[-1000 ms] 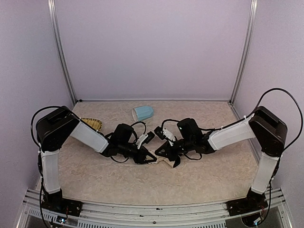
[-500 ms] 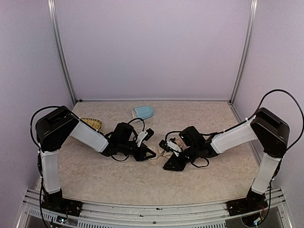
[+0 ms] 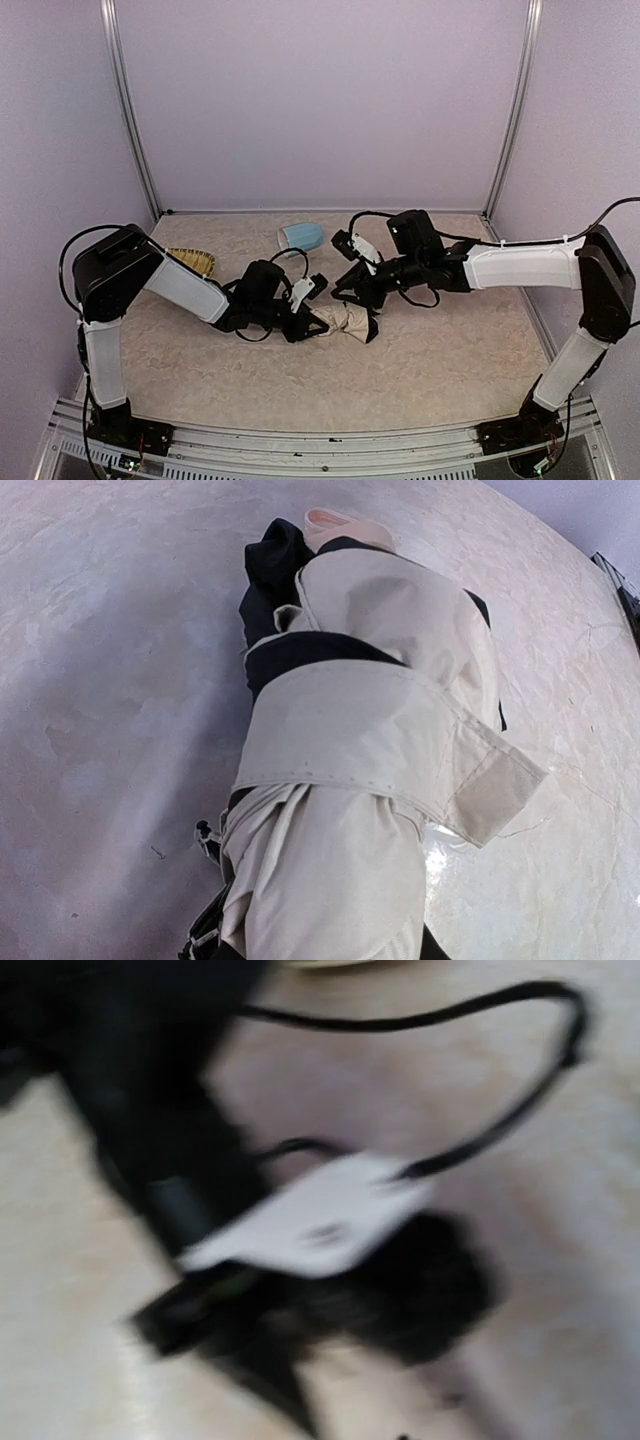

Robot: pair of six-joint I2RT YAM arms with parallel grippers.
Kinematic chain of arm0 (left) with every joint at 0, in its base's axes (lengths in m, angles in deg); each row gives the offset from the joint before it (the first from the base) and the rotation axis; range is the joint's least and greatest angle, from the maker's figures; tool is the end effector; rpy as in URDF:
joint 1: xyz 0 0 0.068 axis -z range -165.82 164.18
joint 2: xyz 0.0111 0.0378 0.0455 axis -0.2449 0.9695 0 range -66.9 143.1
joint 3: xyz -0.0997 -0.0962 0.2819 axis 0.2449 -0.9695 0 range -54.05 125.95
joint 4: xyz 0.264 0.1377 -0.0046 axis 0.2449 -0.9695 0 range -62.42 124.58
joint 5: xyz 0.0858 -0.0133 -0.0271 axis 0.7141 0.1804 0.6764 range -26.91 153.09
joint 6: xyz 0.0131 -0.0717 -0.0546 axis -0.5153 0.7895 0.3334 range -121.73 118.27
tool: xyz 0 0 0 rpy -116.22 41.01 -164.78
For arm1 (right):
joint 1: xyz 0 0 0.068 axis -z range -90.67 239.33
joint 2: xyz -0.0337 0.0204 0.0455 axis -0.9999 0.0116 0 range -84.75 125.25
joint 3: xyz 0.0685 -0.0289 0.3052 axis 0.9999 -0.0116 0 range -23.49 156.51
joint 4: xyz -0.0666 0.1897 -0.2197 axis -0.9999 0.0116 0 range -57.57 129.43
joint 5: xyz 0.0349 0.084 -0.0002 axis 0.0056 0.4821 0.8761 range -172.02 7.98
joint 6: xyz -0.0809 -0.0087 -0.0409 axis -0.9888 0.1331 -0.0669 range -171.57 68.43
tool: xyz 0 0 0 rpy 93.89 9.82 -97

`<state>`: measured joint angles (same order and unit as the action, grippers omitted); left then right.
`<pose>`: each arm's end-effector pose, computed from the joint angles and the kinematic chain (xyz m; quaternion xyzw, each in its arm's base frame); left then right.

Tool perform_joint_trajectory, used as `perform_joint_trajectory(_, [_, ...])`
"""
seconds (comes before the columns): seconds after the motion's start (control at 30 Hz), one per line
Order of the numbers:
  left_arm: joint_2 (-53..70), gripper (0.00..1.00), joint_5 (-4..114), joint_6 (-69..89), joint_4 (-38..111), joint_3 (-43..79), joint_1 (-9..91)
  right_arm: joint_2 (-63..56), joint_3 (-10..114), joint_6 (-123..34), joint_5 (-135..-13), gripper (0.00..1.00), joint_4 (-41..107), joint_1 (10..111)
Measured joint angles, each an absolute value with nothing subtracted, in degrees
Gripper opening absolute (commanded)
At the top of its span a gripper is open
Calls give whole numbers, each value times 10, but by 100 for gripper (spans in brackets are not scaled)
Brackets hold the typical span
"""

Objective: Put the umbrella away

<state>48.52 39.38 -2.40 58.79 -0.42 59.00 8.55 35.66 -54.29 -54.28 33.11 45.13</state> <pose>0.3005 -0.3449 0.0782 0.4231 0.7747 -0.3332 0.3312 0.2788 0.3242 0.2265 -0.4445 0.7451 0.3580 0.3452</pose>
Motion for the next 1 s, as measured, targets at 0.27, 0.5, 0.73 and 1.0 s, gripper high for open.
perform_joint_trajectory(0.27, [482, 0, 400, -48, 587, -8, 592, 185, 354, -634, -612, 50, 324, 457])
perform_joint_trajectory(0.5, [482, 0, 395, -53, 581, -7, 589, 203, 342, -683, -745, 47, 283, 411])
perform_joint_trajectory(0.73, [480, 0, 394, -71, 580, -8, 588, 202, 332, -697, -858, 54, 266, 382])
perform_joint_trajectory(1.0, [447, 0, 419, -105, 582, -47, 596, 45, 291, -649, -749, 62, 313, 411])
